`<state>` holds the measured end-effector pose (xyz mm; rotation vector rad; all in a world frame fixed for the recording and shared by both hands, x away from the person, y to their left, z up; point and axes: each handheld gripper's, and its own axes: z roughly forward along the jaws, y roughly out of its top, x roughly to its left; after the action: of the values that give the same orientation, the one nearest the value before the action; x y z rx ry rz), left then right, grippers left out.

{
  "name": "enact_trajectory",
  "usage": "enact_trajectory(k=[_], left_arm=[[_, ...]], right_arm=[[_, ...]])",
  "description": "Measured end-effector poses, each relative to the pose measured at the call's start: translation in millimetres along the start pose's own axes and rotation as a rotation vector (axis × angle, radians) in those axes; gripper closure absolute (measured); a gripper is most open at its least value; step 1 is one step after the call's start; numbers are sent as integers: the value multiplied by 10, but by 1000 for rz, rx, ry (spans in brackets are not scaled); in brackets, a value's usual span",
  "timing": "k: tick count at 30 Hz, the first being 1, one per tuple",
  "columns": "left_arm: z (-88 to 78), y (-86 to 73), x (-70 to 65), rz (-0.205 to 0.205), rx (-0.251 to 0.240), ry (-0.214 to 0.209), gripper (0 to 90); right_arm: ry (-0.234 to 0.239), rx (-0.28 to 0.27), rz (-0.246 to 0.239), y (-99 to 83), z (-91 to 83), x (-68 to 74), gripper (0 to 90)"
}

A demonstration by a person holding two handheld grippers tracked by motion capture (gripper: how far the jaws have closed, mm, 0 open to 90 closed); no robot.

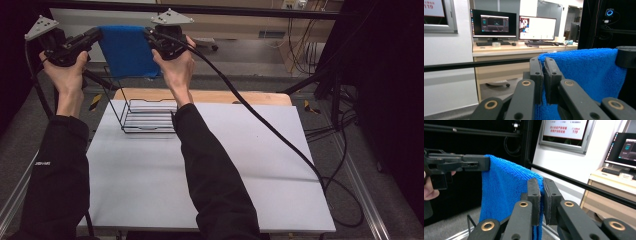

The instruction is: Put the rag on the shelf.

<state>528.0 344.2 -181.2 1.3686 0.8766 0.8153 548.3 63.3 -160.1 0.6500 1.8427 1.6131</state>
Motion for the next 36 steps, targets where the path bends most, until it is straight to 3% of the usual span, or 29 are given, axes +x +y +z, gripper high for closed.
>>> enact_trajectory(k=[4,8,17,21,29,36], left_arm=[[-29,-86,10,-3,23,-18,861],[-54,-162,-22,28,52,-24,861],[-83,-352,-42,31,95,-44,861],[-134,-354,-51,28,85,-67,861],[-257,-327,-70,43,84,-96,859],[-370,-327,-86,41,81,-120,858]], right_arm=[[11,16,11,-81,3,11,852],[8,40,26,-175,-3,0,852],[25,75,34,-401,-20,-7,851],[41,60,44,-429,-56,-11,851],[72,38,15,-397,-172,45,849],[92,57,0,-392,-240,123,846]])
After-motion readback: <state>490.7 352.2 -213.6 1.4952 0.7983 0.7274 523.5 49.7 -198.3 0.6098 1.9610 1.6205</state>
